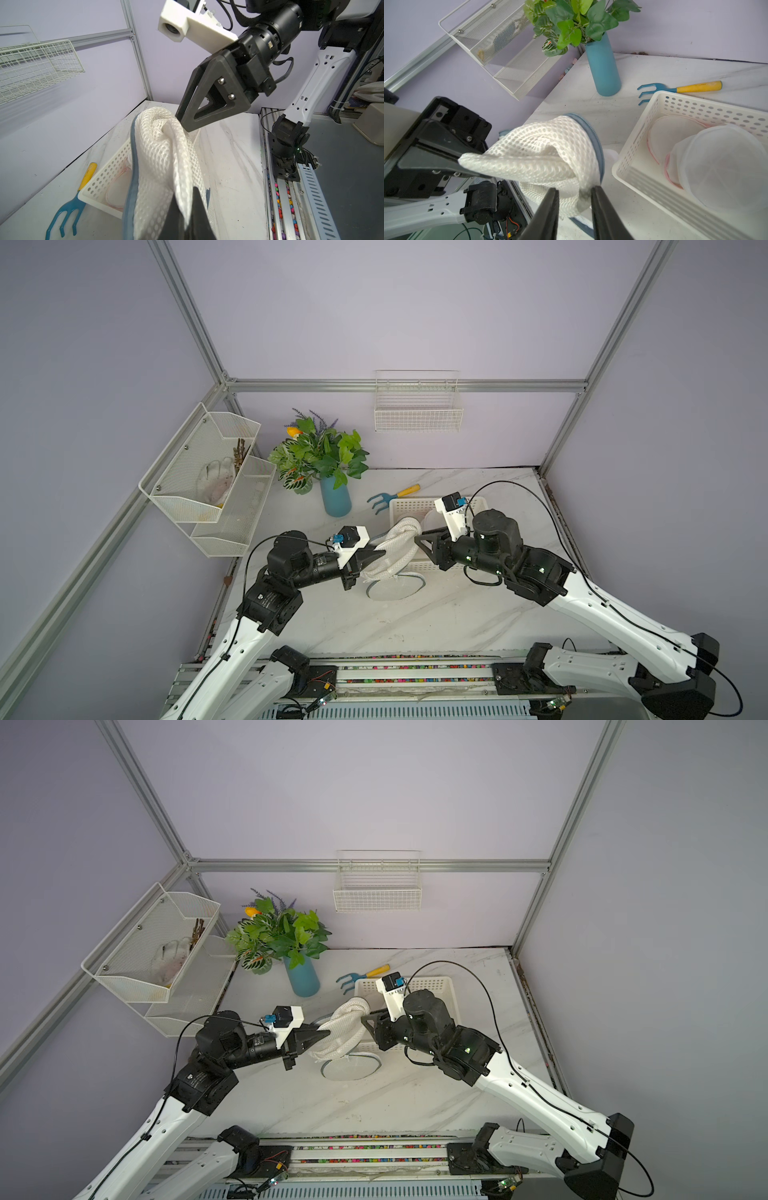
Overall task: Turn the laundry bag inside out
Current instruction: Turn over the laundry bag.
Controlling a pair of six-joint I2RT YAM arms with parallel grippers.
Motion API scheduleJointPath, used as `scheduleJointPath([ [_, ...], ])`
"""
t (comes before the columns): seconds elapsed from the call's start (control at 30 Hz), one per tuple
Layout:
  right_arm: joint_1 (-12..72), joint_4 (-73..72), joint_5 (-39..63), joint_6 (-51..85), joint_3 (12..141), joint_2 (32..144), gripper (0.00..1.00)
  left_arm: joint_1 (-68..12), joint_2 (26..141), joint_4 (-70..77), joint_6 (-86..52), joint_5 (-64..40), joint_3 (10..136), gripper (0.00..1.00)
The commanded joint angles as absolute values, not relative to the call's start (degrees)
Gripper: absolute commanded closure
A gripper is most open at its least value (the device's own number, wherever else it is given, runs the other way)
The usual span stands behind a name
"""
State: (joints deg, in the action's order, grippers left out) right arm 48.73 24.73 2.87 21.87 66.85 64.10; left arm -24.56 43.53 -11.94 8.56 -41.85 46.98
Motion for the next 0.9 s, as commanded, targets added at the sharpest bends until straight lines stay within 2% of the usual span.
scheduleJointPath([
  [0.0, 48.02, 22.76, 0.60, 21.97, 68.11, 64.25, 0.71, -24.69, 42.58, -8.85, 7.44, -43.55, 47.32, 1.00],
  [0.2, 47.14, 22.81, 0.84, 22.28, 68.28, 64.08, 0.86, -24.69, 42.06, -8.76, 7.37, -44.28, 47.11, 1.00],
  [0.33, 46.72, 22.57, 1.76, 21.78, 69.02, 64.16, 1.00, -24.70, 41.86, -8.95, 7.39, -44.79, 47.12, 1.00],
  [0.6, 42.22, 24.92, 4.35, 20.10, 73.66, 67.13, 1.00, -24.69, 41.24, -10.34, 8.64, -49.93, 48.50, 1.00],
  [0.73, 40.39, 27.36, 9.33, 18.26, 74.76, 70.85, 1.00, -24.69, 40.96, -9.28, 8.26, -52.94, 49.82, 1.00],
  [0.87, 40.42, 29.62, 15.02, 15.73, 72.24, 74.51, 1.00, -24.69, 40.03, -4.76, 5.68, -50.51, 50.30, 1.00],
])
